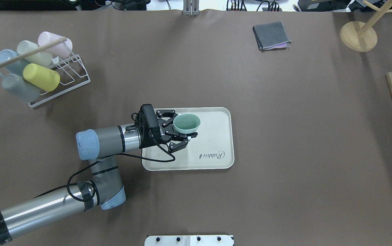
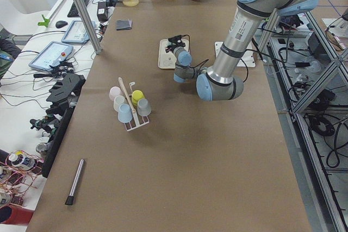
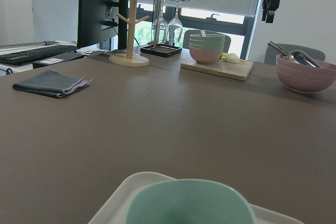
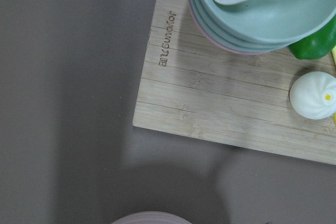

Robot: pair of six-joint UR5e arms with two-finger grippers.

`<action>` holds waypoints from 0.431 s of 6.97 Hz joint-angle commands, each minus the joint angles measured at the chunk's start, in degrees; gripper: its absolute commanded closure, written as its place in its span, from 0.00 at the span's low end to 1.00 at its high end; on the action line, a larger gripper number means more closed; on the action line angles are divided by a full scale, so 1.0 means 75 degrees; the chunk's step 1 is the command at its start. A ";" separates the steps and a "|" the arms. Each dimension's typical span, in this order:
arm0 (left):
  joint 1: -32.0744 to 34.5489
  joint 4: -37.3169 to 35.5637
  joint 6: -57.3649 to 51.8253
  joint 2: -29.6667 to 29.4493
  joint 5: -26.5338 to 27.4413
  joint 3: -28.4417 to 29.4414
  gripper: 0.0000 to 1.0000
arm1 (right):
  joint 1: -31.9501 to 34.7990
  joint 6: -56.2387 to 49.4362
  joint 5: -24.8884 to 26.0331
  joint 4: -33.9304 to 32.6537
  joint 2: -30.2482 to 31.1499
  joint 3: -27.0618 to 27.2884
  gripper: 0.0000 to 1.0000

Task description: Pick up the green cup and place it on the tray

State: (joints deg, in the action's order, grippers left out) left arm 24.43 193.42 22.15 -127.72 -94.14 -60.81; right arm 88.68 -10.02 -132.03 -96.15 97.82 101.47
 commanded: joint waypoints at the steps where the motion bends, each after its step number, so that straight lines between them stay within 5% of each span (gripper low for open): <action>1: 0.0000 -0.0357 -0.0396 -0.0010 -0.0022 -0.0002 0.65 | 0.0000 0.0000 0.0003 0.0000 0.0000 -0.0006 0.00; 3: -0.0012 -0.0406 -0.0621 -0.0022 -0.0127 0.0010 0.64 | 0.0000 0.0000 0.0014 0.0000 0.0000 -0.0006 0.00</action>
State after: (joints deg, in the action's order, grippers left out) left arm 24.41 190.67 18.57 -127.85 -94.48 -60.81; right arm 88.68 -10.02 -131.96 -96.15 97.82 101.43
